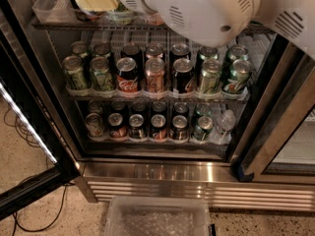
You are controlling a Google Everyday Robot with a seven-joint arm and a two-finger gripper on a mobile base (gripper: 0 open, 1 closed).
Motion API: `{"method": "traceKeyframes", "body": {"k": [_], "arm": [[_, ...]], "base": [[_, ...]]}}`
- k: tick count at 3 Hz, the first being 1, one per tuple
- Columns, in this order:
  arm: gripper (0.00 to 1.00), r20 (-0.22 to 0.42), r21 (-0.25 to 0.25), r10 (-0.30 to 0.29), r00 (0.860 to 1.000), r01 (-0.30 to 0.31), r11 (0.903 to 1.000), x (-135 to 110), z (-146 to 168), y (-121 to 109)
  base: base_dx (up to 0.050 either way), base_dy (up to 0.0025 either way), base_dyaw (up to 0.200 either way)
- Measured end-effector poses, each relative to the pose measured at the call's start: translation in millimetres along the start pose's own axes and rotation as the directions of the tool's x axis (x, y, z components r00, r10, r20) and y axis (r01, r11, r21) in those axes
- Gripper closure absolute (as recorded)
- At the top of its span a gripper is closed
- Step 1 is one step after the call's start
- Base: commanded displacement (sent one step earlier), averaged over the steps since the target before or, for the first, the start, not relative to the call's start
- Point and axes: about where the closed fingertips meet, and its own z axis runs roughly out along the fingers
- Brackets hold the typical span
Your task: Pick blue plastic bottle from top shelf of fridge
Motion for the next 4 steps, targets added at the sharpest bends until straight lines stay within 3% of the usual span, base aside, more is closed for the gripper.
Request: {"method": "traceKeyframes", "body": {"k": [2,3,4], "arm": [[1.0,0.017,0.003,0.028,0.999,-0.028,0.9996,-3,-9,-12],[1.0,0.016,-0.159,0.068,0.998,-0.064,0.9852,-8,-17,10],[1.0,0.019,-0.228,0.072,0.997,-0.066,0.9714,-6,-36,14]], "base": [[0.0,0.0,0.0],[0.0,0.0,0.0],[0.0,0.0,0.0]]}}
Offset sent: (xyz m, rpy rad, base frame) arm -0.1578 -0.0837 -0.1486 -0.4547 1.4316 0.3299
